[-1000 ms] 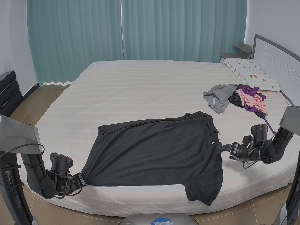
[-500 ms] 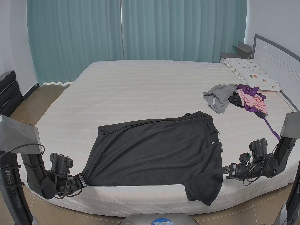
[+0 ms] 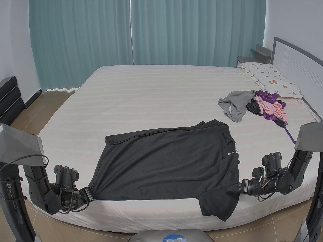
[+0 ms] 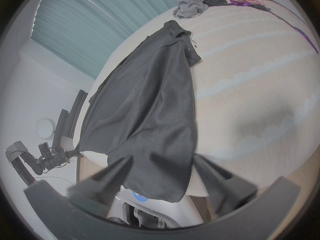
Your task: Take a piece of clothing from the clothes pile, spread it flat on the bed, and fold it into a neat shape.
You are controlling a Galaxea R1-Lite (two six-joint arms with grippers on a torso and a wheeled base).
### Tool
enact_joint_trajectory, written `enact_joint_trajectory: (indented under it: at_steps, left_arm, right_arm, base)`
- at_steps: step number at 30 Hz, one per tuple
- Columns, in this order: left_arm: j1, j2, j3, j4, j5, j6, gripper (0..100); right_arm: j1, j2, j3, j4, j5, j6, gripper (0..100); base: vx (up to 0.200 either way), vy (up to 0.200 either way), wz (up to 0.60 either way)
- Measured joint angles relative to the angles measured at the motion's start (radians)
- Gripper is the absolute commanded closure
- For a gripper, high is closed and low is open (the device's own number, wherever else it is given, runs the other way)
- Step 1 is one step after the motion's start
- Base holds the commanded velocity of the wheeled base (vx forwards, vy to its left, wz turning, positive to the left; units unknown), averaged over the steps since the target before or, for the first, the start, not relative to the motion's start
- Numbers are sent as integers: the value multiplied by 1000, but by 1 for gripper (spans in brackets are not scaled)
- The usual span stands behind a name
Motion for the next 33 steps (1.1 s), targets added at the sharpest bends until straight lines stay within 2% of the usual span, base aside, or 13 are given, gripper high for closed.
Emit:
enact_joint_trajectory:
  at_steps: [9,18,28,33]
  left_arm:
    - [1,0,5,2,-11,2,100]
    - [0,-4,16,10,-12,9,100]
    - [-15,-6,60,10,-12,57,100]
    - [-41,-4,75,6,-11,58,100]
  right_arm:
    - [-10,23,31,-60,-37,-3,100]
    - [-77,-36,82,-50,-33,-23,100]
    - [-135,-96,157,-30,-29,-136,100]
    - [-159,-104,182,-29,-29,-150,100]
  base:
    - [0,0,0]
    - [0,0,0]
    - [0,0,0]
    - [0,0,0]
